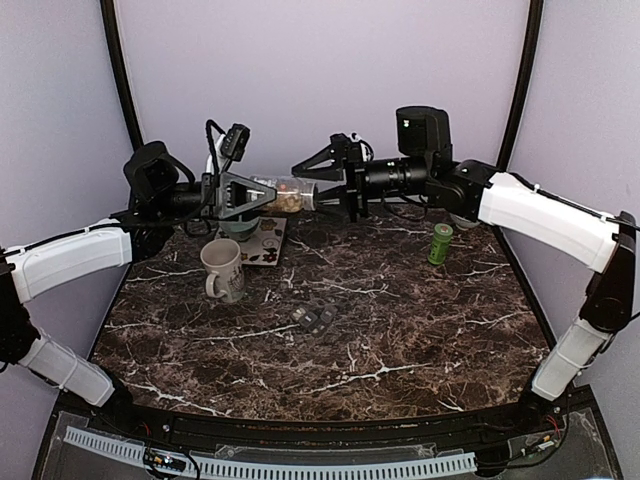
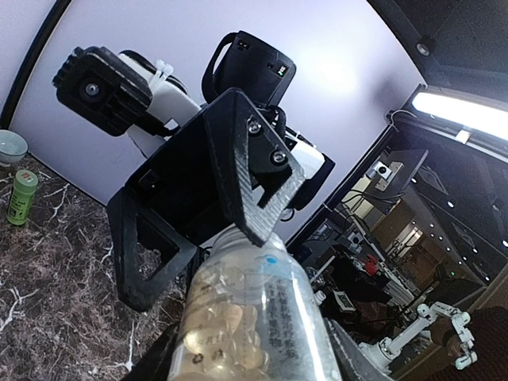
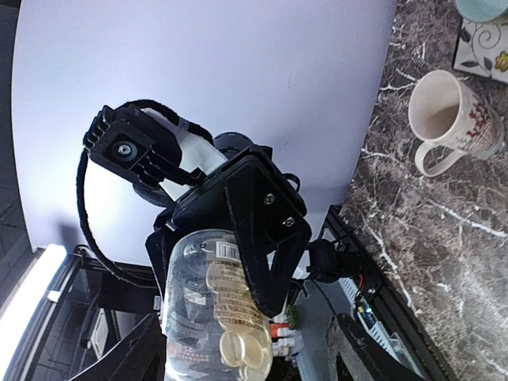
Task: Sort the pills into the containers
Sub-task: Screw the lid of the pill bottle onto the pill bottle.
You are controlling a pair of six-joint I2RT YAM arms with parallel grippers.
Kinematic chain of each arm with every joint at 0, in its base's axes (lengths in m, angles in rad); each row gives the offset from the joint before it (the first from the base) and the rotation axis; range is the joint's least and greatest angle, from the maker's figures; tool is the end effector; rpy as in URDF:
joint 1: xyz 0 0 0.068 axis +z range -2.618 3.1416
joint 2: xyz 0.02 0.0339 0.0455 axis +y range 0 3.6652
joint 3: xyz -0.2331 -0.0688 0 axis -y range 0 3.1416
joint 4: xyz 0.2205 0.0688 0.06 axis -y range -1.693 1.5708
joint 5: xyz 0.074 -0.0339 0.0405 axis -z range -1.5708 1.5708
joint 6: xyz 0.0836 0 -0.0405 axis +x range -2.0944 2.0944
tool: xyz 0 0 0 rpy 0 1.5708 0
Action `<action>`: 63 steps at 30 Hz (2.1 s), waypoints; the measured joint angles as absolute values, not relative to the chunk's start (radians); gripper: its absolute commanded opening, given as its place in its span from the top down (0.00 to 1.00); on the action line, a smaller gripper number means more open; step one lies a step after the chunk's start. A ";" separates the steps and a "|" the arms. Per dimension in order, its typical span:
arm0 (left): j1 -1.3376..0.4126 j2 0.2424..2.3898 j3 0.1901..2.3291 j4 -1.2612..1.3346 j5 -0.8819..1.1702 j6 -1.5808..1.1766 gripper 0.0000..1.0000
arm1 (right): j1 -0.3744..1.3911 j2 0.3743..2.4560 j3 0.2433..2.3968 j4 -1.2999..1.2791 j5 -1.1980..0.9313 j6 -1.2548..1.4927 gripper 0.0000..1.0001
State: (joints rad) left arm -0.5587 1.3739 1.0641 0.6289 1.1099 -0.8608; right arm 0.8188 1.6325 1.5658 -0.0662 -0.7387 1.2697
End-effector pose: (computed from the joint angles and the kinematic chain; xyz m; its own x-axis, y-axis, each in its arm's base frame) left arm 0.2217 -0.2269 0.3669 -0.5523 -0.0525 -0.8320 0.8255 -0.1741 -0.5369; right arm 0.2273 0.3255 0.3733 -0.9779 -0.0119 -0.2087 -0.2089 0.0977 0.9731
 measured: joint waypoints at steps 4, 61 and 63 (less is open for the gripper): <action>-0.558 1.374 1.062 0.630 1.104 -0.876 1.00 | 0.811 1.614 1.621 -0.194 -0.670 1.137 0.29; -0.558 1.508 1.060 1.009 1.234 -1.393 1.00 | 1.029 1.525 1.750 -0.611 -0.185 0.200 0.43; -0.558 1.508 1.059 1.017 1.234 -1.398 1.00 | 1.029 1.534 1.758 -0.615 -0.188 0.200 0.59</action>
